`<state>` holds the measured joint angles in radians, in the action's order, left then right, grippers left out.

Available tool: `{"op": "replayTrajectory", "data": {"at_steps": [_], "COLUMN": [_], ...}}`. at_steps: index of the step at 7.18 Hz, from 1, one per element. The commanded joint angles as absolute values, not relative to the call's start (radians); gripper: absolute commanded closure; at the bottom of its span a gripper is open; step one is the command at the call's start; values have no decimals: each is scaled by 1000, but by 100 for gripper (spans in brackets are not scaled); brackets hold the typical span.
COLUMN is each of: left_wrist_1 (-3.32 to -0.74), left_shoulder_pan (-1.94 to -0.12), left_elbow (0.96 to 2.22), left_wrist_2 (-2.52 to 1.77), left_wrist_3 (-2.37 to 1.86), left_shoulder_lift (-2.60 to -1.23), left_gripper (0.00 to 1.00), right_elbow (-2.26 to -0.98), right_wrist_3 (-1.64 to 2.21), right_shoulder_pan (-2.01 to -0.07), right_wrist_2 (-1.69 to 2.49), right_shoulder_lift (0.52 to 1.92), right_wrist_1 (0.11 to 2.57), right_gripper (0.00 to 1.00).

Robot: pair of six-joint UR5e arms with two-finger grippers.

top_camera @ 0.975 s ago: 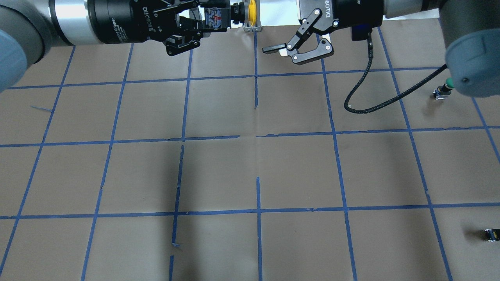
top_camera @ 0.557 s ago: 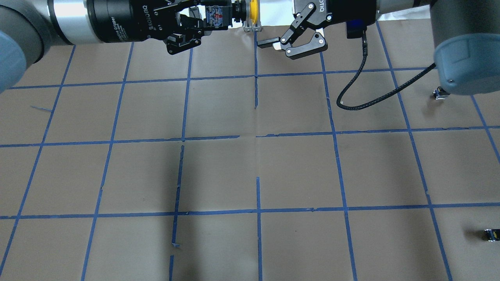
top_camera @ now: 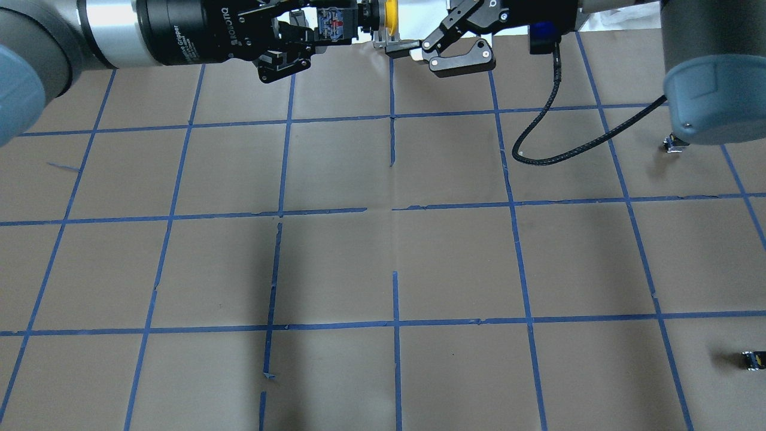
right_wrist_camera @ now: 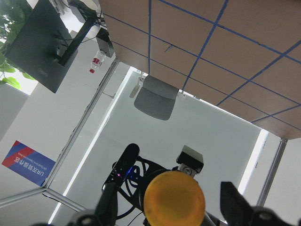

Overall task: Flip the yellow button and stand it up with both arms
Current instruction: 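Close the right gripper on the yellow button held by the left gripper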

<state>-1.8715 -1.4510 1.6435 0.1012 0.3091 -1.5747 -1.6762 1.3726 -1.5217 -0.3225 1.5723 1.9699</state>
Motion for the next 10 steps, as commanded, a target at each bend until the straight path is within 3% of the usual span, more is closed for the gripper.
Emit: {"op": "replayTrajectory", "data": {"at_steps": [1,3,4,5,10], "left_wrist_1": [-1871,-1871,-1871,-1871,-1768], "left_shoulder_pan": [-1451,-1451,-1453,-1454,-1453], "left_elbow": [1643,1643,1643,1643,1620], "left_wrist_2": [97,97,98,98,212], "left_wrist_3": [308,311,307,292,80], "left_shoulder_lift": [-1578,-1578,-1578,-1577,-1583], "left_gripper": [94,94,83,1,0], "right_elbow": [-1683,-1684,-1684,-1684,-1686], "right_wrist_3": [1370,1371,1373,1373,1336], "right_shoulder_pan": [-1522,-1522,-1522,-1522,-1430], "right_wrist_2": [-322,-321,-321,-321,-392], "right_shoulder_lift": [1572,1571,1572,1574,1566], "right_wrist_1": [1973,1977,1977,1977,1997], "right_gripper": [52,68,71,72,78]}}
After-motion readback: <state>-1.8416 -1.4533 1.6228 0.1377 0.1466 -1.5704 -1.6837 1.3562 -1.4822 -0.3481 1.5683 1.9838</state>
